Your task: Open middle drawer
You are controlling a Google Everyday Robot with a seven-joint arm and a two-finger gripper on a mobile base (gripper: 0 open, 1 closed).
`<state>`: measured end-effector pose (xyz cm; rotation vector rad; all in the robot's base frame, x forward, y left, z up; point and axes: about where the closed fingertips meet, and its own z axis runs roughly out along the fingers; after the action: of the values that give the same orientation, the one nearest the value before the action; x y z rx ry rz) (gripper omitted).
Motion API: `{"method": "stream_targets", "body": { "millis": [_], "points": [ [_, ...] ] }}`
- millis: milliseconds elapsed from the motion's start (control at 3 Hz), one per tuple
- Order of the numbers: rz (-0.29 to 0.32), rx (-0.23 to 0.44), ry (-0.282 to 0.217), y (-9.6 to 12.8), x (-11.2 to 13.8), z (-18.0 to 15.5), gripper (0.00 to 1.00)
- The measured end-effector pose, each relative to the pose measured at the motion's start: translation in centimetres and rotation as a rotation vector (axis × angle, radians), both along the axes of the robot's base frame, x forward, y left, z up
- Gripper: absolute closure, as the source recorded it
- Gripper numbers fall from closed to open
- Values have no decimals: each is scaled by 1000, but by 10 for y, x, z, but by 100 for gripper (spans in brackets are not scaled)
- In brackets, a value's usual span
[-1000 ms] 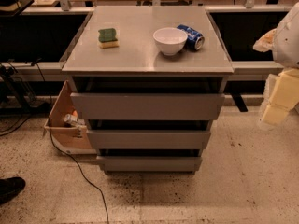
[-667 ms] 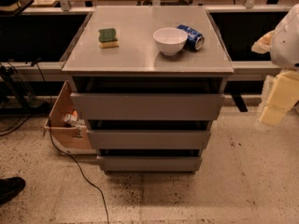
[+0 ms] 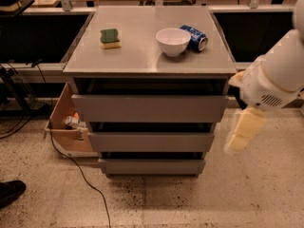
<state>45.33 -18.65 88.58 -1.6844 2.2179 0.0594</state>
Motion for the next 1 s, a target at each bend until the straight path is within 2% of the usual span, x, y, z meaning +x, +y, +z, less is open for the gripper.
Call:
{"method": "stream_targets", "body": {
  "millis": [667, 1000],
  "points": [
    [40, 111, 55, 37, 12, -137, 0],
    [56, 176, 61, 69, 9, -195, 0]
  ]
}}
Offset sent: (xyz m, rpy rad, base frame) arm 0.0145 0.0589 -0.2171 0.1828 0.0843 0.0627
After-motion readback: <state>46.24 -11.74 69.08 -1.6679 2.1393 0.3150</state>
